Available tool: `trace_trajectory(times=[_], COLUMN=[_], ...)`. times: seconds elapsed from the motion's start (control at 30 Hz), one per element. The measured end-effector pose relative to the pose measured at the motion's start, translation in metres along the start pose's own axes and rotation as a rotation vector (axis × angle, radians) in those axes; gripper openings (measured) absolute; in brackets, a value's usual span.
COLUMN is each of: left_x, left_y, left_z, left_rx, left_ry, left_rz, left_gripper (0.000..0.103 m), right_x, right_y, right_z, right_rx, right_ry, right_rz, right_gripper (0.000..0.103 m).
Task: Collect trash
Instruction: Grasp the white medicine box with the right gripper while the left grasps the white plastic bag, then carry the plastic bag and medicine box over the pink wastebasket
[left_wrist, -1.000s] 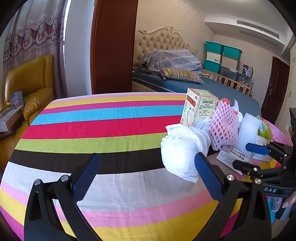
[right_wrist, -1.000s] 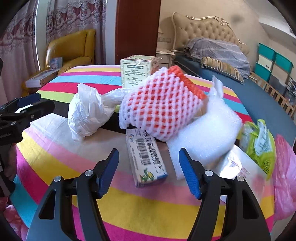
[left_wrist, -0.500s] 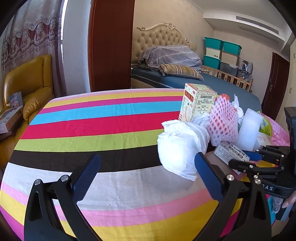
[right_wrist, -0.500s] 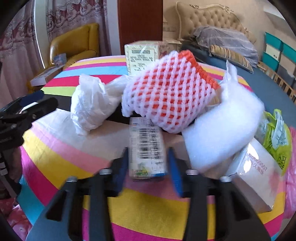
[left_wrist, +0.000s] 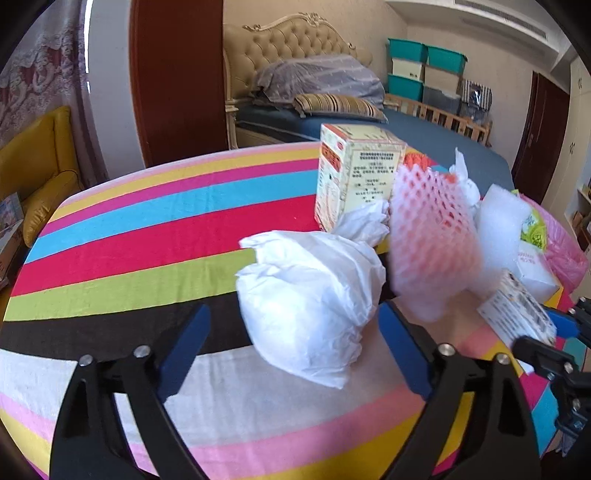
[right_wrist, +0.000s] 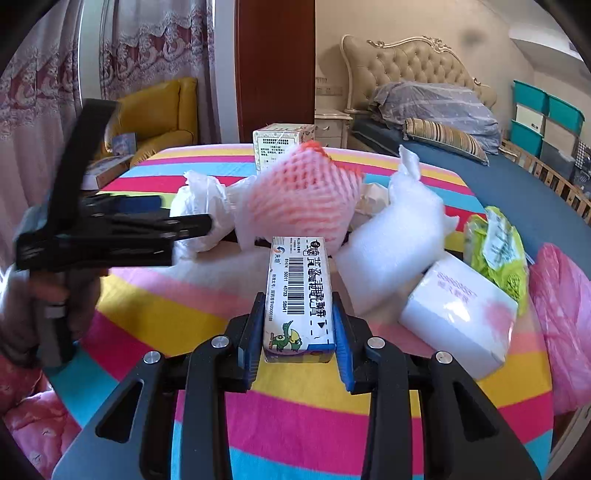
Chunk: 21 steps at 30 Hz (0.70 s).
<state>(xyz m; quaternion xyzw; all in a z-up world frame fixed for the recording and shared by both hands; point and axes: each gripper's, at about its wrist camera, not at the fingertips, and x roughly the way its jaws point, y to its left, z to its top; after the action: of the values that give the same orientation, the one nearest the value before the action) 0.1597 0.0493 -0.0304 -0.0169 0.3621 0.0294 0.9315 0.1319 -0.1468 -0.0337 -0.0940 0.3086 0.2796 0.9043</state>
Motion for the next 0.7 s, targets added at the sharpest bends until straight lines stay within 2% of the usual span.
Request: trace_trajectory(times=[0.03, 0.13, 0.2, 0.47, 0.7], left_x=[0.003, 0.003, -0.006, -0.046, -0.085], left_y=[-0.002, -0.008, -0.009, -0.017, -0.036], left_z=[0.0, -0.001, -0.005, -0.02, -0.018], left_rx=[0.006, 0.031, 0.037, 0.017, 0.039], left_ry=[0.011, 0.017, -0.022, -0.137, -0.265], left_rz=[-0.003, -0.026, -0.039, -0.025, -0.039], left_gripper=[0.069, 0.046, 0.041, 0.039, 0.04], right_x=[-0.002, -0.009, -0.013, -0.03, -0.05], right_y=[0.001, -0.003, -0.006, -0.016, -0.025], right_z=[-0.001, -0.006, -0.009, -0.017, -0.022], right_rx=[-0.001, 0.001, 0.014, 0.053, 0.075], right_ry=[-0.004, -0.021, -0.025, -0.07, -0.119], right_rz=[-0.001, -0.009, -0.009, -0.029, -0.066], right_gripper=[0.033, 0.033, 0.034, 0.034, 0.034])
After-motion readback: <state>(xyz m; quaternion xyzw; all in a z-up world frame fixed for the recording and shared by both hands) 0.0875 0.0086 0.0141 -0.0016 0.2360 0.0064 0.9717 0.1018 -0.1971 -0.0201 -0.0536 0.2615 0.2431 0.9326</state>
